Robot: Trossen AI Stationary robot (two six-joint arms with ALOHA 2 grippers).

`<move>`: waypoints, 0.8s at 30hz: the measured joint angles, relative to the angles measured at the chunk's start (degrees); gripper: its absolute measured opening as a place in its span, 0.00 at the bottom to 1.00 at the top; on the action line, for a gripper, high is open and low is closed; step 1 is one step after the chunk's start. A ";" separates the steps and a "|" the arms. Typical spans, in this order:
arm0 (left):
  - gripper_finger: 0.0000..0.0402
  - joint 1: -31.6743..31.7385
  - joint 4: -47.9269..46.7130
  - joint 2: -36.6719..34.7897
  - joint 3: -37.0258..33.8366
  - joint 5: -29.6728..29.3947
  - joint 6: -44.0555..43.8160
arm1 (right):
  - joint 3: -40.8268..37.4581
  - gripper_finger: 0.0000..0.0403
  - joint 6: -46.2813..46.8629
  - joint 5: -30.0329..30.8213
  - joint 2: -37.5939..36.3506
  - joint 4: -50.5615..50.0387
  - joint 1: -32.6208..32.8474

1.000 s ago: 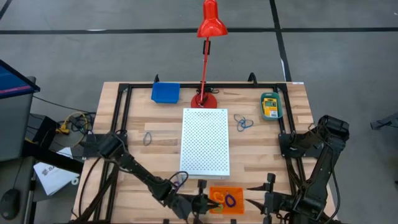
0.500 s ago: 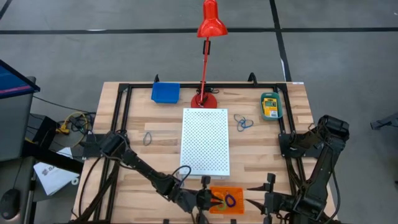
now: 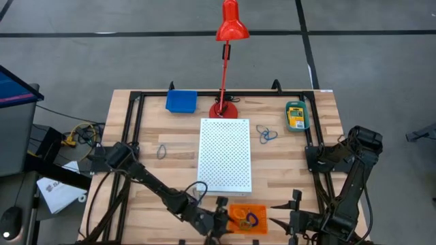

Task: Pick & Place Office Desk Supplies
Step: Put the violet spring keychain into the orange bin

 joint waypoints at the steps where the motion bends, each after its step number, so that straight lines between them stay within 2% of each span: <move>1: 0.37 -0.43 -2.56 -0.54 0.00 2.01 -1.54 | 0.00 0.42 -0.01 0.00 0.00 0.03 0.00; 7: 0.35 -5.18 -14.11 -4.15 0.02 13.25 -10.77 | 0.00 0.42 0.00 0.00 0.00 0.57 0.00; 11: 0.33 -9.50 -22.21 -5.89 0.00 14.46 -19.49 | 0.00 0.42 0.00 0.00 0.00 0.87 0.00; 13: 0.33 -11.62 -25.49 -6.90 0.01 12.01 -24.18 | 0.00 0.42 0.00 0.00 0.00 1.06 0.00; 16: 0.32 -14.82 -30.29 -7.53 0.02 5.37 -29.78 | 0.00 0.42 0.00 0.00 0.00 1.11 -0.11; 24: 0.34 -20.15 -36.49 -4.58 -0.02 -14.91 -42.59 | 0.00 0.42 -0.06 0.07 -0.02 1.73 -0.11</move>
